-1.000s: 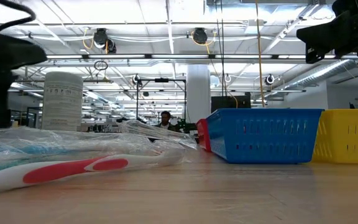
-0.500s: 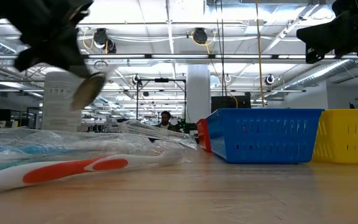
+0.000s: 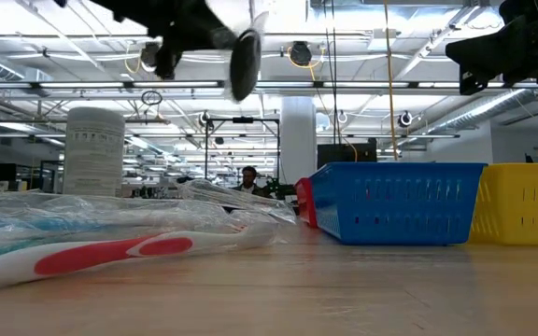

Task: Pick & Place Travel size toiletries
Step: Put the black hairbrush into the orange bin

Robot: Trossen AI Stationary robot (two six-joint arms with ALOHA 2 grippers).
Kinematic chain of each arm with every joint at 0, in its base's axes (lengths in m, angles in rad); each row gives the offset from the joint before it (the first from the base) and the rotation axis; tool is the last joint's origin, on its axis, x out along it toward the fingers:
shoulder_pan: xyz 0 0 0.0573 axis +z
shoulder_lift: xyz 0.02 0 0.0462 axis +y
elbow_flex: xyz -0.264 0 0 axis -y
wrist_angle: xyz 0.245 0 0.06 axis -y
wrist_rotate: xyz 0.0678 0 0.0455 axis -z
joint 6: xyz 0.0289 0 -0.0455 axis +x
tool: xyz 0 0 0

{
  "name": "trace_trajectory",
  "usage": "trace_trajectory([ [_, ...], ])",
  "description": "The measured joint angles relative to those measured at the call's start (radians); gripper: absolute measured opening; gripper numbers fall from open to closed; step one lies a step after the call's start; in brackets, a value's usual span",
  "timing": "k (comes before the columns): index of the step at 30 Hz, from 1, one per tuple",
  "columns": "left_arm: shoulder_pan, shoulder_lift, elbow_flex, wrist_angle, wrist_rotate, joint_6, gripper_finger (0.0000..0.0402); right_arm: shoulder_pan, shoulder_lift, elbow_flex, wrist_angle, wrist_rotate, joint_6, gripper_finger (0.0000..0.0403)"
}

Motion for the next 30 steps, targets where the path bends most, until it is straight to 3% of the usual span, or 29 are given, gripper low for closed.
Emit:
trace_trajectory([
  [5,0.106,0.008,0.028,0.028,0.109,0.011,0.0,0.0,0.0,0.0,0.0,0.0,0.0,0.0],
  [12,0.152,0.141,0.239,-0.129,0.183,0.166,0.0,0.0,0.0,0.0,0.008,0.001,0.0,0.0],
  [21,0.18,0.43,0.551,-0.297,0.183,0.448,0.0,0.0,0.0,0.0,0.008,0.003,0.001,0.0],
  [30,0.209,0.613,0.607,-0.308,0.183,0.629,0.0,0.0,0.0,0.0,0.001,0.001,0.0,0.0],
])
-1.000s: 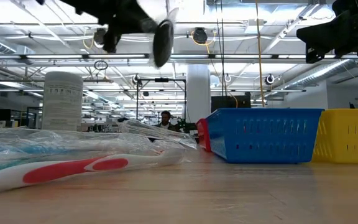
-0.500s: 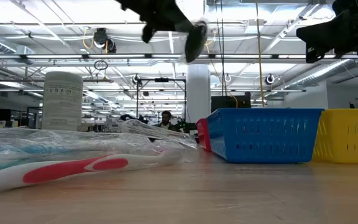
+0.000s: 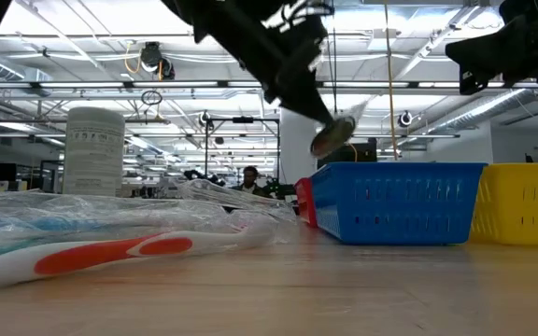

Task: Pick & Place Travel size toiletries
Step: Put the black hairbrush into the orange bin

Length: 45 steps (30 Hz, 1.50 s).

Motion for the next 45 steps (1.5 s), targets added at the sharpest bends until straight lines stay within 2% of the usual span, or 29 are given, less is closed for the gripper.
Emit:
trace_trajectory([
  [12,-0.001,0.122,0.0,0.051,0.009,0.126,0.0,0.0,0.0,0.0,-0.001,0.0,-0.003,0.0],
  [23,-0.001,0.136,0.0,0.056,0.008,0.115,0.0001,0.0,0.0,0.0,-0.001,-0.001,-0.001,0.0],
  [28,-0.001,0.136,0.0,0.057,0.008,0.065,0.0016,0.0,0.0,0.0,-0.001,-0.001,-0.001,0.0],
  [32,-0.005,0.134,0.0,0.052,0.007,0.012,0.0046,0.0,0.0,0.0,-0.001,-0.001,-0.001,0.0],
  [36,-0.019,0.132,0.0,0.053,-0.047,-0.004,0.0104,0.0,0.0,0.0,-0.001,-0.001,-0.001,0.0],
  [41,-0.039,0.118,0.0,0.049,-0.077,0.067,0.0179,0.0,0.0,0.0,-0.001,-0.001,-0.001,0.0],
  [45,-0.036,0.079,0.062,-0.024,-0.078,0.013,0.0217,0.0,0.0,0.0,-0.002,-0.001,-0.001,0.0],
])
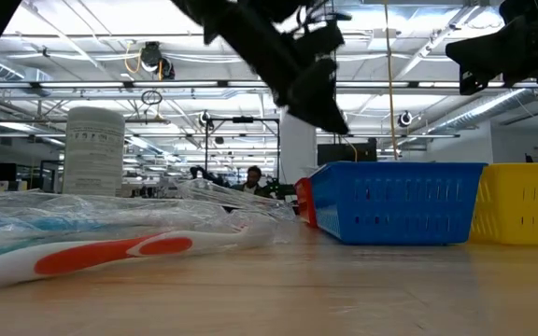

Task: Pick & Place Travel size toiletries
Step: Put the black hairbrush into the orange bin

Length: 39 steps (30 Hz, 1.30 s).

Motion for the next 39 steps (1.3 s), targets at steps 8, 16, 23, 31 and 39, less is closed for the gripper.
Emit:
trace_trajectory([
  [8,0.069,-0.018,0.238,-0.295,0.042,0.036,0.0207,-0.003,0.013,0.001,-0.003,0.001,0.0,0.0],
  [16,0.114,0.013,0.251,-0.325,0.148,0.046,0.0022,-0.003,0.029,0.001,0.001,0.003,0.0,0.0],
  [23,0.11,0.079,0.25,-0.305,0.198,0.05,0.0003,-0.003,0.03,0.001,0.006,0.002,-0.002,0.0],
  [31,0.108,0.132,0.249,-0.286,0.254,0.045,0.0001,-0.003,0.041,0.0,0.008,0.022,-0.001,0.0],
  [39,0.113,0.183,0.249,-0.265,0.299,0.017,0.0002,-0.004,0.048,0.0,0.01,0.026,0.0,0.0],
])
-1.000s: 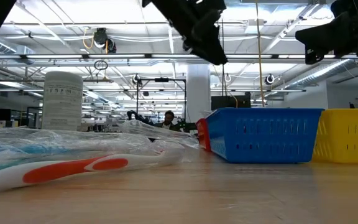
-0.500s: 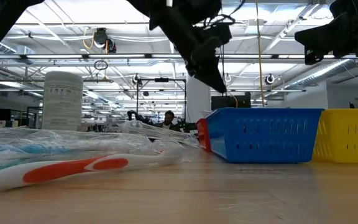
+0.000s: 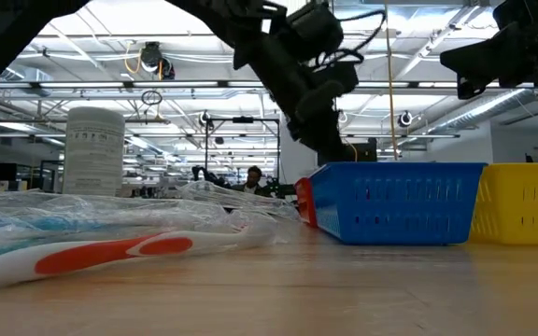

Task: Pick & Place Travel size toiletries
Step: Put the black hairbrush into the orange bin, then put the silver nail cutter into the yellow bin

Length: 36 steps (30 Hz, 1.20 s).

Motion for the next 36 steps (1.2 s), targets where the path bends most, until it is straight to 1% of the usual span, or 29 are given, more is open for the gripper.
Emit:
trace_trajectory([
  [3,0.003,0.043,0.001,0.024,0.006,-0.012,0.0001,0.0,0.0,0.0,-0.001,-0.003,0.0,0.0],
  [7,0.012,0.1,0.0,0.032,0.061,-0.03,0.0001,0.0,0.001,0.0,-0.001,-0.002,0.0,0.0],
  [10,0.017,0.126,0.004,0.039,0.08,-0.053,0.0002,0.0,0.002,0.0,-0.002,-0.003,0.001,0.0],
  [23,0.018,0.122,0.002,0.039,0.076,-0.065,0.0006,0.0,0.002,0.0,-0.001,-0.003,0.001,0.0],
  [28,0.014,0.081,-0.004,0.005,0.065,-0.031,0.0001,0.0,0.002,0.0,-0.001,-0.004,0.001,0.0],
  [33,0.001,-0.003,-0.001,0.018,-0.011,0.012,0.0006,0.0,0.002,0.0,-0.001,-0.004,0.001,0.0],
  [36,-0.003,-0.053,-0.001,0.007,-0.034,0.017,0.0002,0.0,0.002,0.0,-0.001,-0.003,0.002,0.0],
])
